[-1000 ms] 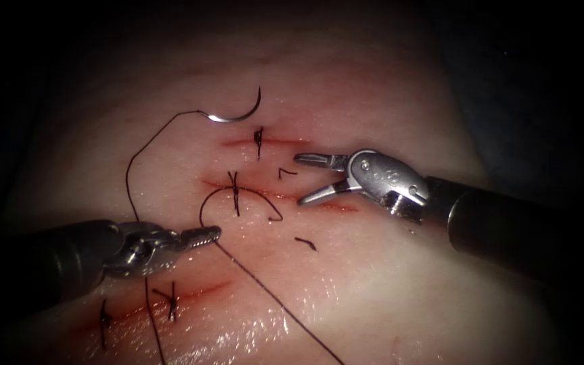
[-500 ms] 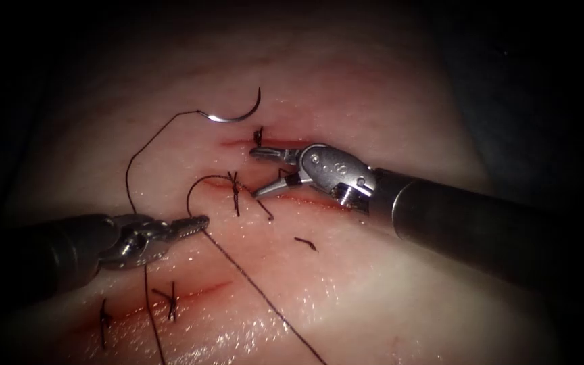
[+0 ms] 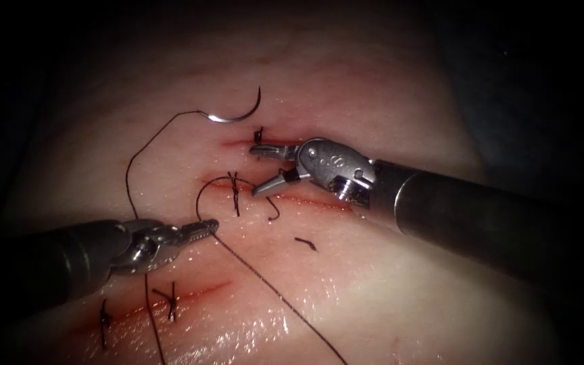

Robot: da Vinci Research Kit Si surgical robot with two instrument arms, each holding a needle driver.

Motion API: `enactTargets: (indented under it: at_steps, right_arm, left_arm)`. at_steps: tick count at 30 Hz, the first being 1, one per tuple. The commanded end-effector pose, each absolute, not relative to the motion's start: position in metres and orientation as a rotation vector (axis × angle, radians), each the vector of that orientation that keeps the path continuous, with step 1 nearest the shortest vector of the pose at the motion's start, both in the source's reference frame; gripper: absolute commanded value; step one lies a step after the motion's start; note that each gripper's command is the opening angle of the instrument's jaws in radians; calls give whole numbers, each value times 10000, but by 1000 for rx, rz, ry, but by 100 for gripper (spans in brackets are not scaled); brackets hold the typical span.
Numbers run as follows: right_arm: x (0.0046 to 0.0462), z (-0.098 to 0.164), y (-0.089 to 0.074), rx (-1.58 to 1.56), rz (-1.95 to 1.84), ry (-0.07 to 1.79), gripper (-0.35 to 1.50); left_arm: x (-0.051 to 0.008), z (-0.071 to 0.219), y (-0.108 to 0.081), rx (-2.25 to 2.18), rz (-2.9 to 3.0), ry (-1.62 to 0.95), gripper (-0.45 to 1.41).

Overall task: Wound Closure
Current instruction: Grasp the needle with the right gripper and hand over more suture to the left.

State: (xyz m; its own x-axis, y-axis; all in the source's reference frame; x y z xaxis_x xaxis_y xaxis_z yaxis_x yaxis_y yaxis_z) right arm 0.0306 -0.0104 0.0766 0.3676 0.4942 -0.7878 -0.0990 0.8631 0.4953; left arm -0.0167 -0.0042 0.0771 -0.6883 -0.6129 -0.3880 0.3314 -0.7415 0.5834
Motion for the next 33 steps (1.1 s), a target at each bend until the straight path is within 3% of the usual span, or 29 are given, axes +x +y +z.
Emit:
enactTargets:
  at_steps: [1,3,4,5,7,18,19,22,25,27,31,33]
  right_arm:
    - [319,777,-109,419,404,1116,83]
    - [319,780,-110,434,429,1110,74]
    - [319,780,-109,438,435,1109,59]
    - [319,779,-107,439,436,1109,21]
    - [319,777,-105,440,440,1107,-35]
    - [317,763,-96,437,472,1164,-35]
    - [316,763,-96,438,469,1162,-35]
    - [312,764,-94,441,469,1158,-35]
    - [310,767,-91,435,476,1159,-35]
    - [309,771,-89,430,482,1157,-35]
    - [309,779,-83,422,492,1158,-35]
    - [310,783,-80,419,495,1159,-35]
  left_arm:
    - [-174,774,-41,788,-2392,-657,-45]
    - [-178,773,-42,783,-2388,-660,-45]
    - [-179,772,-43,784,-2382,-663,-45]
    - [-181,772,-43,782,-2377,-665,-45]
    - [-184,770,-43,785,-2377,-666,-45]
    - [-183,773,-42,793,-2367,-671,-45]
    - [-182,774,-42,794,-2366,-670,-38]
    - [-181,777,-41,807,-2383,-694,66]
    - [-182,777,-42,887,-2486,-818,113]
    - [-184,775,-45,912,-2516,-932,130]
    - [-192,772,-51,832,-2522,-1039,121]
    - [-195,772,-56,807,-2513,-1004,84]
